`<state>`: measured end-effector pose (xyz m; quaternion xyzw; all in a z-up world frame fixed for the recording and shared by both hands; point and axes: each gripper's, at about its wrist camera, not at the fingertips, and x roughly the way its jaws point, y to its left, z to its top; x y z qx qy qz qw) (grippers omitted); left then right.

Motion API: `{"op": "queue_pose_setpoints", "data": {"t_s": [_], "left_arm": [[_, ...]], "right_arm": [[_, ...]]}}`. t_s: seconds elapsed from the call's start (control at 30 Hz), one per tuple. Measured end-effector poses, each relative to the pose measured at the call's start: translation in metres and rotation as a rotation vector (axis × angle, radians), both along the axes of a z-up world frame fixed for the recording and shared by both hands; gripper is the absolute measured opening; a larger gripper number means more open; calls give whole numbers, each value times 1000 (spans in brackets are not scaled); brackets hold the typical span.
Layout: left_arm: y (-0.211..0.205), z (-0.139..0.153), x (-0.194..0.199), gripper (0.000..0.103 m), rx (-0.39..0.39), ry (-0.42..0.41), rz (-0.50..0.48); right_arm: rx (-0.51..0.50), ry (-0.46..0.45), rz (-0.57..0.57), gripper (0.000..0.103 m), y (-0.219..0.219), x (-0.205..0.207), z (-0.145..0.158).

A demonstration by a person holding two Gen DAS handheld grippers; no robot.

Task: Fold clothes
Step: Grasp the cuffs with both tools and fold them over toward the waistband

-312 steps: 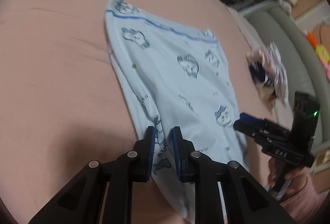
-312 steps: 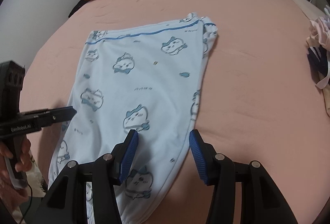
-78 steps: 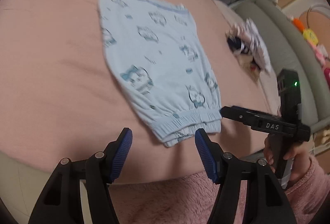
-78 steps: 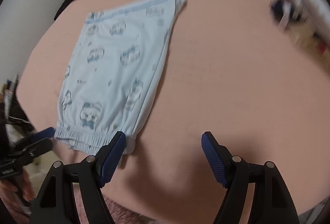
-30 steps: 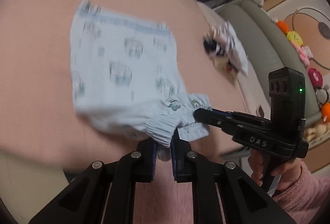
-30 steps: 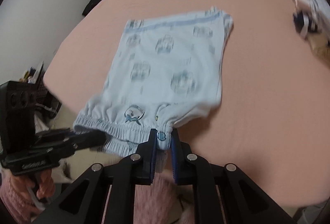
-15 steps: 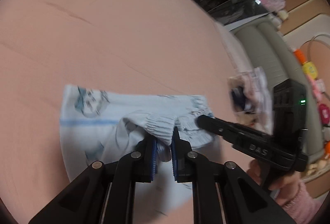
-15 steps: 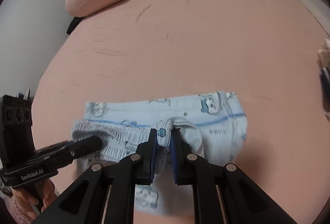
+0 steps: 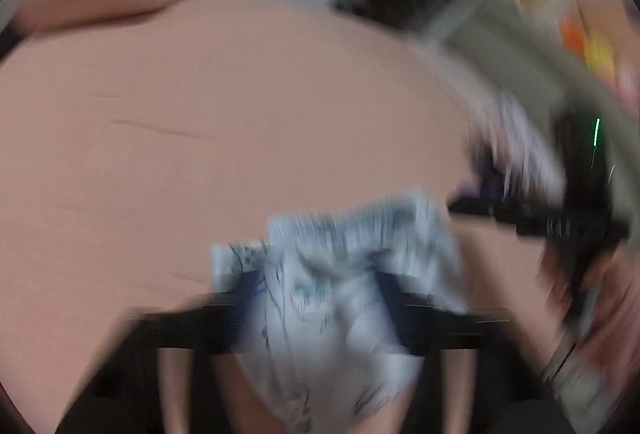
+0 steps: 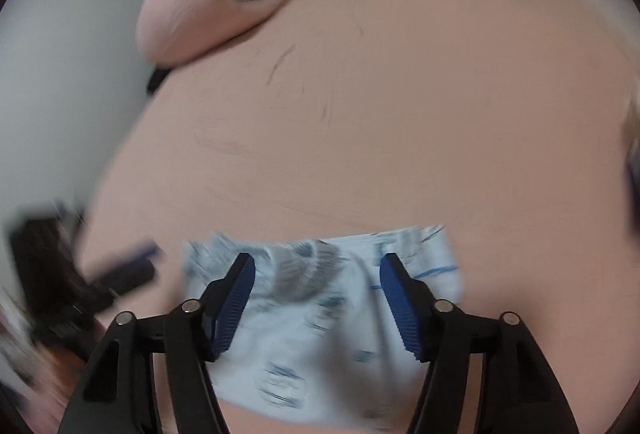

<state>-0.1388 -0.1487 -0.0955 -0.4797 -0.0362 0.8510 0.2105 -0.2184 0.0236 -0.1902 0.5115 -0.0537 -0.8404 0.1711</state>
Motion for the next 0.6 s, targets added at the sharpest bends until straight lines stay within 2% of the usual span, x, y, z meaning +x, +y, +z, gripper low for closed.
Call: {"op": "queue_pose_setpoints", "data": {"t_s": [0.07, 0.1, 0.17, 0.23, 0.33, 0.4, 0.43, 0.47, 0.5, 0.57, 0.6], "left_arm": [[16, -20, -11, 5, -50, -40, -39], [21, -29, -20, 5, -61, -59, -39], [24, -38, -38, 5, -76, -80, -6], [16, -27, -49, 6, -33, -55, 64], [-8, -6, -43, 6, 62, 13, 142], [-11, -7, -32, 6, 67, -6, 76], [-12, -7, -27, 6, 69, -15, 44], [-11, -10, -21, 6, 55, -25, 3], [-4, -17, -13, 6, 9, -35, -42], [7, -39, -6, 6, -177, -58, -83], [6, -47, -6, 6, -244, -64, -87]], "right_arm": [[116, -13, 96, 44, -21, 4, -11], [161, -30, 145, 40, -33, 3, -22], [234, -45, 186, 39, -52, -7, -42], [251, -23, 145, 39, -57, -21, -48], [209, 75, 7, 39, -42, -29, -29], [223, 133, -61, 39, -31, -22, -18], [221, 122, -48, 39, -29, -18, -18], [199, 90, -14, 39, -29, -13, -20], [183, 57, 19, 39, -32, -8, -25], [185, 19, 76, 39, -36, 6, -38], [212, 10, 108, 39, -40, 12, -47]]}}
